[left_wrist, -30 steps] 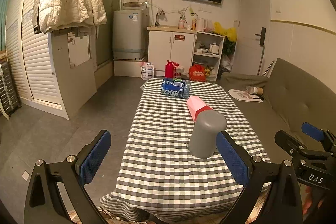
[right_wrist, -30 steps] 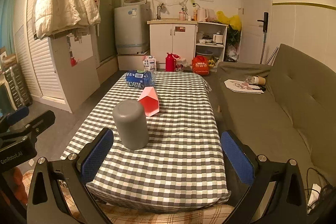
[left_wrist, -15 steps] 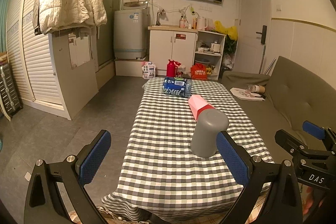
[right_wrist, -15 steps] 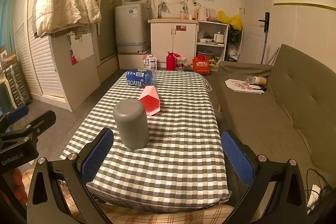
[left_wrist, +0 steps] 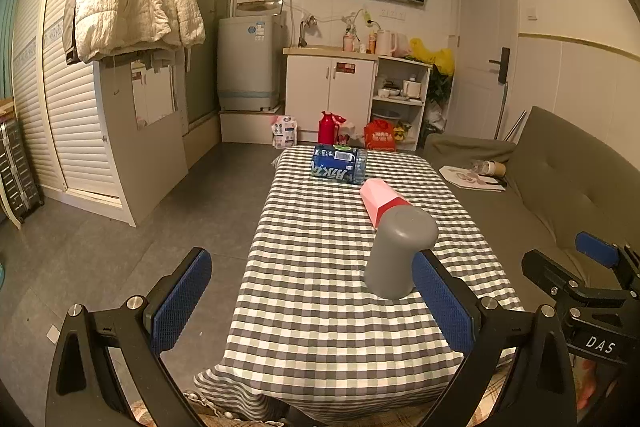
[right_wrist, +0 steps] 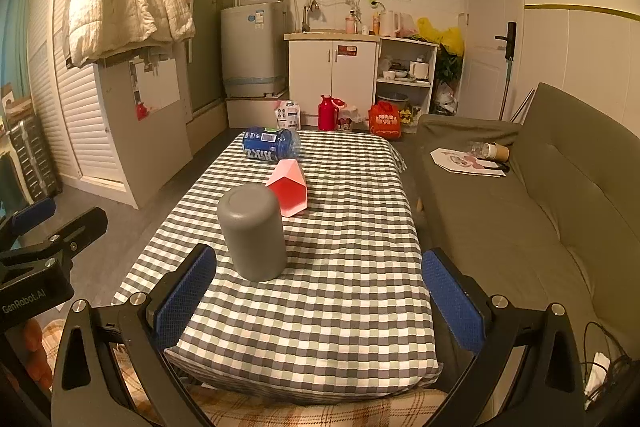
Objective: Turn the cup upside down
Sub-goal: 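Open the left gripper and hold still beside the standing cup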
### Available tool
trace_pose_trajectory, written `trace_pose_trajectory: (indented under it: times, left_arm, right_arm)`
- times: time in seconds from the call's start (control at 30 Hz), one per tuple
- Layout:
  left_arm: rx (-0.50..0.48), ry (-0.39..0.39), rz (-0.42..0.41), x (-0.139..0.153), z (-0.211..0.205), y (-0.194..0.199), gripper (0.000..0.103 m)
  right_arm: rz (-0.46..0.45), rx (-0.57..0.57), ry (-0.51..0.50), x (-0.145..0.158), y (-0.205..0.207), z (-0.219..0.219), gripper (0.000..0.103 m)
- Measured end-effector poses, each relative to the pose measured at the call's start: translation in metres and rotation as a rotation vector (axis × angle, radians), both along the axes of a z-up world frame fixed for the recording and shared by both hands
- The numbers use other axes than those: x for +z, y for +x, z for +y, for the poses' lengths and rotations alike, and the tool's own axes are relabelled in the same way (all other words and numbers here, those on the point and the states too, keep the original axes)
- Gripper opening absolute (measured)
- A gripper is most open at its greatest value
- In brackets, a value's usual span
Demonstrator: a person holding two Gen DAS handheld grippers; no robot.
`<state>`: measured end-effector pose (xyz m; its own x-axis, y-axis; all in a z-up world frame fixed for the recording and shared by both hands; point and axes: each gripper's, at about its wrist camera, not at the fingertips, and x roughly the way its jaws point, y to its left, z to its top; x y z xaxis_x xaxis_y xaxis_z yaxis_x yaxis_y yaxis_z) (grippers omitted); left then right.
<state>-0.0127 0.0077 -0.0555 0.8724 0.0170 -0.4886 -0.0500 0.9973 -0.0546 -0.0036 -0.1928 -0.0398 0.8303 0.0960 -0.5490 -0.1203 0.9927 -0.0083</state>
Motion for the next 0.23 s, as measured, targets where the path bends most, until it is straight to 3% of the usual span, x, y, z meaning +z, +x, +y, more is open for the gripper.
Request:
trace_pose_trajectory:
  times: [0.23]
  left_arm:
    - [0.012, 0.012, -0.02, -0.0031, 0.0012, -0.0029, 0.103]
  right_arm:
    - [0.006, 0.003, 0.001, -0.0025, 0.0002, -0.0004, 0.103]
